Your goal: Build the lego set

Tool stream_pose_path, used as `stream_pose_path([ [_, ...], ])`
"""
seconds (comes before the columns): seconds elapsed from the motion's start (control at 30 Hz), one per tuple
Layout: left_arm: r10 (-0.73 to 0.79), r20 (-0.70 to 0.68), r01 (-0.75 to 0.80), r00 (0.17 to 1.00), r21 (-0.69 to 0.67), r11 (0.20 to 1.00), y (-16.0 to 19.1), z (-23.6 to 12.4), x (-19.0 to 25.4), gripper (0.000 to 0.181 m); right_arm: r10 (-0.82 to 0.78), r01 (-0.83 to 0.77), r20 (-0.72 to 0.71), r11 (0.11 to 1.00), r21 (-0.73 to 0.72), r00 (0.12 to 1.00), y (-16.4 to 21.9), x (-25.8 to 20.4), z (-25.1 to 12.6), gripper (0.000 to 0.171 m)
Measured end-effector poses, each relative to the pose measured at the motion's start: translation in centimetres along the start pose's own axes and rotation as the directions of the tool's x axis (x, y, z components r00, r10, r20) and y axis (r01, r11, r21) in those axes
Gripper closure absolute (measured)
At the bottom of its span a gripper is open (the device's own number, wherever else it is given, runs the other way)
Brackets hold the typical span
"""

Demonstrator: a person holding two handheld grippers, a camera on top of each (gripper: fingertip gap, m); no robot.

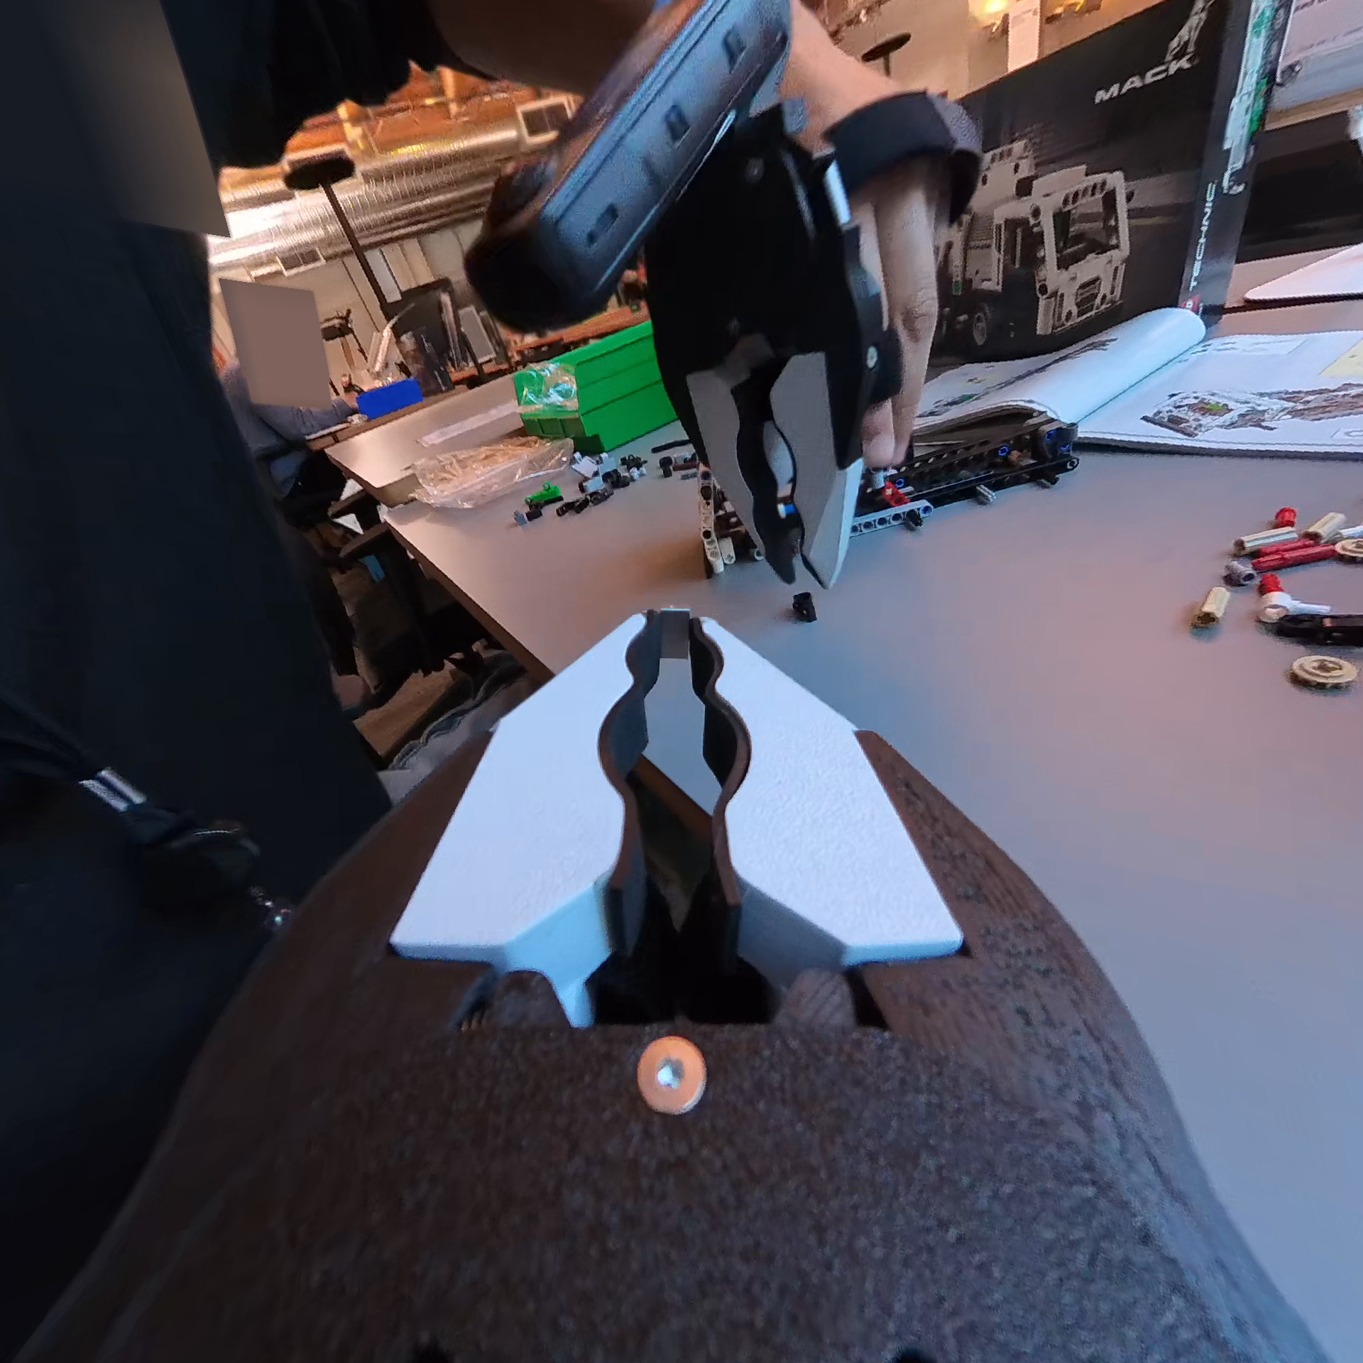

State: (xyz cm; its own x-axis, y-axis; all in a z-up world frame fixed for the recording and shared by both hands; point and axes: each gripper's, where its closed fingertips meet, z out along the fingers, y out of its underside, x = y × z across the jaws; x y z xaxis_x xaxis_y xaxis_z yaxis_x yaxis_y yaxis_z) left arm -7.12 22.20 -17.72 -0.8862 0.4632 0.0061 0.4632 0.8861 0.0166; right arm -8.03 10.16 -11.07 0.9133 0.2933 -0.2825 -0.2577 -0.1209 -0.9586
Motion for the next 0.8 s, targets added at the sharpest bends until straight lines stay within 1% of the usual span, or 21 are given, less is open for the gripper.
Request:
stream_pose_path([
  [0.1, 0.126, 0.035, -0.126, 0.991, -0.001, 0.992, 0.0, 0.4, -0.5, 0.163, 0.025, -0.025, 0.006, 0.999, 0.020, 1.000, -0.3, 0.3, -0.2, 0.164],
  [0.2, 0.190, -0.009, -0.190, 0.982, -0.008, 0.982, 0.4, 0.7, 0.0, 0.163, 0.038, -0.038, 0.002, 0.999, 0.026, 0.999, -0.2, 0.6, -0.3, 0.164],
  [0.3, 0.231, -0.037, -0.231, 0.972, 0.007, 0.973, 0.6, 0.6, 0.6, 0.163, 0.046, -0.046, 0.002, 0.999, 0.024, 0.999, 0.0, 0.8, -0.4, 0.164],
  [0.47, 0.236, -0.009, -0.235, 0.972, 0.054, 0.970, 0.2, -0.1, 0.6, 0.162, 0.064, -0.064, -0.001, 0.998, 0.020, 0.998, 0.3, 1.5, -0.5, 0.164],
  [0.6, 0.181, 0.037, -0.184, 0.983, 0.114, 0.976, -1.6, -1.0, 0.3, 0.160, 0.076, -0.076, -0.005, 0.997, 0.019, 0.997, 0.5, 1.8, -0.6, 0.164],
  [0.63, 0.148, 0.046, -0.153, 0.988, 0.124, 0.980, -2.0, -1.1, 0.1, 0.156, 0.075, -0.075, -0.007, 0.997, 0.020, 0.997, 0.5, 1.9, -0.6, 0.164],
  [0.67, 0.106, 0.064, -0.114, 0.992, 0.136, 0.984, -2.5, -1.2, -0.3, 0.158, 0.074, -0.073, -0.010, 0.997, 0.017, 0.997, 0.5, 1.9, -0.6, 0.164],
  [0.7, 0.063, 0.079, -0.074, 0.995, 0.142, 0.987, -2.8, -1.2, -0.6, 0.156, 0.072, -0.072, -0.014, 0.997, 0.013, 0.997, 0.6, 2.0, -0.6, 0.164],
  [0.8, -0.023, 0.081, 0.010, 0.996, 0.157, 0.988, -3.7, -1.2, 0.0, 0.154, 0.077, -0.077, -0.024, 0.997, 0.010, 0.997, 0.7, 2.2, -0.7, 0.164],
])
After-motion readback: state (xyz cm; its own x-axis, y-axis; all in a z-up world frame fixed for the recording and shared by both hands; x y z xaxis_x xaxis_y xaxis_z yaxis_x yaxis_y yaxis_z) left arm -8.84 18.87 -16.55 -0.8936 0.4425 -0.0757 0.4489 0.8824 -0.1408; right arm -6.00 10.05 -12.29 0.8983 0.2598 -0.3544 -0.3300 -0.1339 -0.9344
